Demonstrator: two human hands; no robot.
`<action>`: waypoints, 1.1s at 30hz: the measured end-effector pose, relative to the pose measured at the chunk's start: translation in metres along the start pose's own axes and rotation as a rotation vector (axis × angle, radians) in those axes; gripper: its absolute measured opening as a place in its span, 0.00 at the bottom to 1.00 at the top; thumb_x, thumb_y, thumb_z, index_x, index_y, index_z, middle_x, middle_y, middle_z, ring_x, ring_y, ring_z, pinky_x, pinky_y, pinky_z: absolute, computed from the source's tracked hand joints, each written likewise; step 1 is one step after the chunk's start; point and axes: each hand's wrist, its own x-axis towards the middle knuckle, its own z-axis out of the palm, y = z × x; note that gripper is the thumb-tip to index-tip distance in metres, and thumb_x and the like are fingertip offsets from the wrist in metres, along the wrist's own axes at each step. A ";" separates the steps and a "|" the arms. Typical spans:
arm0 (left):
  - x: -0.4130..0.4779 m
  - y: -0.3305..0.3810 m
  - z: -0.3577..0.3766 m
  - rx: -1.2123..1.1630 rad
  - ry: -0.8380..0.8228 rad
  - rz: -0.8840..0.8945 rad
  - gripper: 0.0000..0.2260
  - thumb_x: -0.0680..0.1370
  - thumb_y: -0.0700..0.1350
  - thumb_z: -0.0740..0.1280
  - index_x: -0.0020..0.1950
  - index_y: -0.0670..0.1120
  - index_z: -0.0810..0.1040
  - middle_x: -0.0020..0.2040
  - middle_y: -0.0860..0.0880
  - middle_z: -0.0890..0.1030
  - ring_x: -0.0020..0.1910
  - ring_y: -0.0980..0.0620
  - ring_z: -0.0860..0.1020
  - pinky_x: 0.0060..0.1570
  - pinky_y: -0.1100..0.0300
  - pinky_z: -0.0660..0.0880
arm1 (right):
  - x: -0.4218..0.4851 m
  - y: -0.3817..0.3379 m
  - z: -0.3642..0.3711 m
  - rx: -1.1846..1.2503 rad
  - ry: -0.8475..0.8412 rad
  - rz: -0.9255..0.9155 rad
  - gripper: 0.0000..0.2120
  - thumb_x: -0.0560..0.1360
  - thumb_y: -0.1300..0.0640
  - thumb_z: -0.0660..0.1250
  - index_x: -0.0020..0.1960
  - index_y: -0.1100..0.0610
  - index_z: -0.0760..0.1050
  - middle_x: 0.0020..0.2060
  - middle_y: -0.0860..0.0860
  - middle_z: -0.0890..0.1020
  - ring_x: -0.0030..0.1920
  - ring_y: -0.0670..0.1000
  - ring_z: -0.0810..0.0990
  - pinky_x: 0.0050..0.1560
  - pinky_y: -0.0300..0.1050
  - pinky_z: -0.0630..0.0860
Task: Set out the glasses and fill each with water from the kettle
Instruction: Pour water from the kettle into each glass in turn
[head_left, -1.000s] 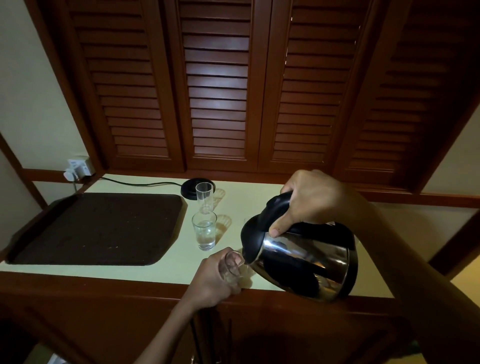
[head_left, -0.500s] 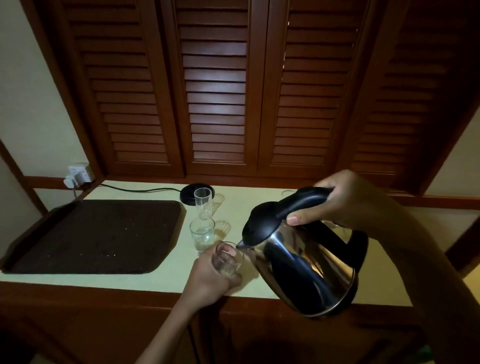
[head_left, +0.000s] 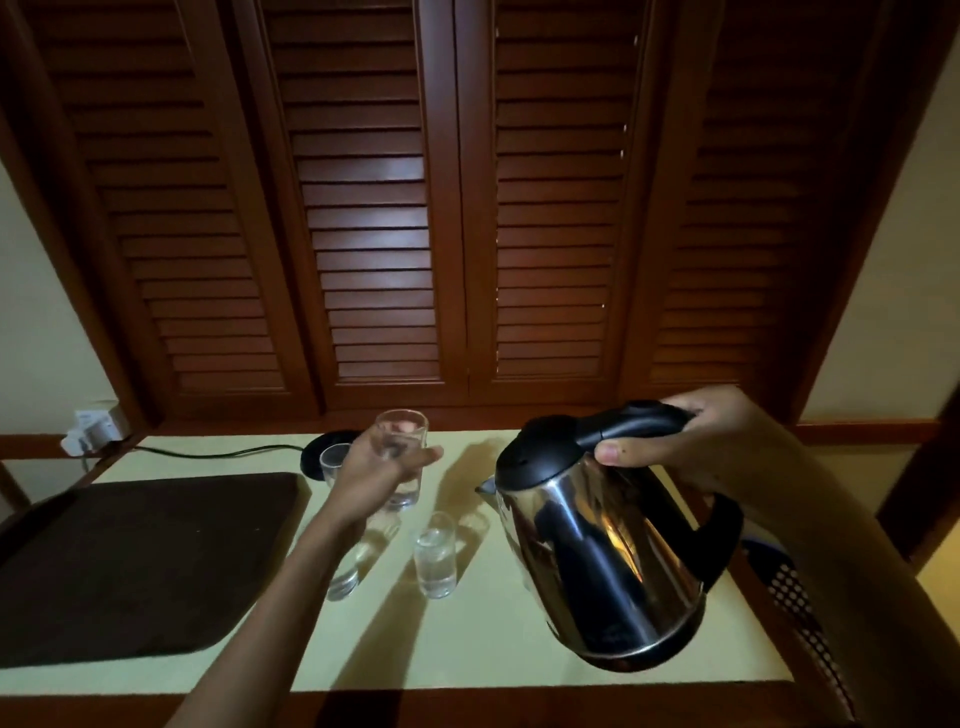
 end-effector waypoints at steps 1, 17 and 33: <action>0.012 -0.003 0.007 0.007 0.000 -0.005 0.21 0.67 0.55 0.82 0.57 0.54 0.82 0.52 0.51 0.87 0.51 0.51 0.84 0.47 0.54 0.77 | 0.002 0.002 -0.006 0.001 0.007 0.014 0.22 0.55 0.48 0.85 0.41 0.60 0.87 0.39 0.58 0.90 0.37 0.53 0.90 0.34 0.36 0.83; 0.122 -0.075 0.059 0.269 0.006 -0.073 0.21 0.75 0.48 0.79 0.65 0.44 0.80 0.55 0.48 0.82 0.60 0.42 0.82 0.49 0.57 0.78 | 0.027 0.035 -0.050 -0.002 0.098 -0.028 0.15 0.64 0.54 0.83 0.39 0.62 0.82 0.26 0.49 0.84 0.21 0.40 0.77 0.23 0.27 0.70; 0.125 -0.093 0.063 0.237 -0.045 -0.178 0.24 0.67 0.36 0.84 0.61 0.38 0.82 0.52 0.45 0.82 0.48 0.48 0.81 0.45 0.62 0.77 | 0.044 0.040 -0.042 -0.125 0.086 0.007 0.17 0.63 0.48 0.82 0.46 0.55 0.84 0.37 0.49 0.90 0.35 0.47 0.88 0.36 0.35 0.82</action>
